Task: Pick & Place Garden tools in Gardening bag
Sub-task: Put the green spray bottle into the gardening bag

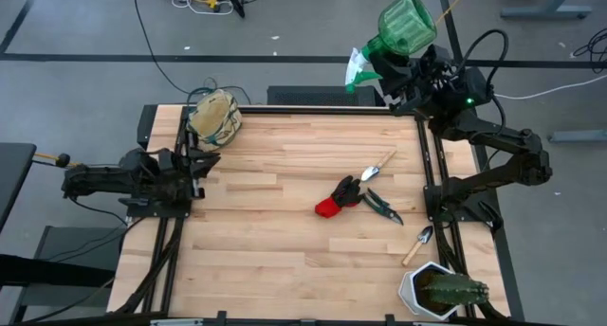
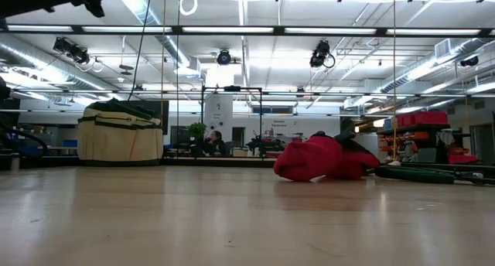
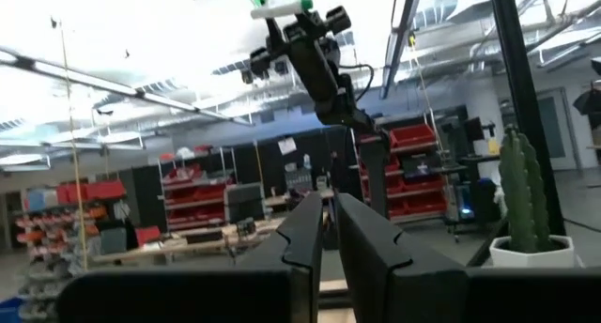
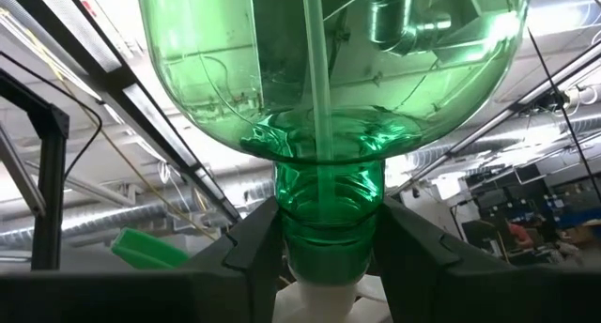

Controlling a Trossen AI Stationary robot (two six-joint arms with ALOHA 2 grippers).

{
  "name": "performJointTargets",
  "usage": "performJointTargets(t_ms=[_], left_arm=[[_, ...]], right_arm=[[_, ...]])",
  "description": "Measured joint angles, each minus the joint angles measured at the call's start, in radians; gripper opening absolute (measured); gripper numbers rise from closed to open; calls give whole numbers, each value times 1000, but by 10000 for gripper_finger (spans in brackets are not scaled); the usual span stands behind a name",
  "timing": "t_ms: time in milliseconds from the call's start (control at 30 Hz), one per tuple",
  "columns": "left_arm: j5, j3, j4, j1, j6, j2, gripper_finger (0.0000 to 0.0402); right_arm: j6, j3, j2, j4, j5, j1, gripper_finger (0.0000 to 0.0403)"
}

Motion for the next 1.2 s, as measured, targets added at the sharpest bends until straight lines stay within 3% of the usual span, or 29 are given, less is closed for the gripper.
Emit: performJointTargets(t_ms=[567, 1200], left_arm=[[0, 366, 1, 1, 1, 391, 44], [-14, 694, 2, 2, 334, 723, 44]], right_arm=[[-5, 0, 0, -18, 0, 0, 149], [-5, 0, 0, 7, 1, 0, 149]])
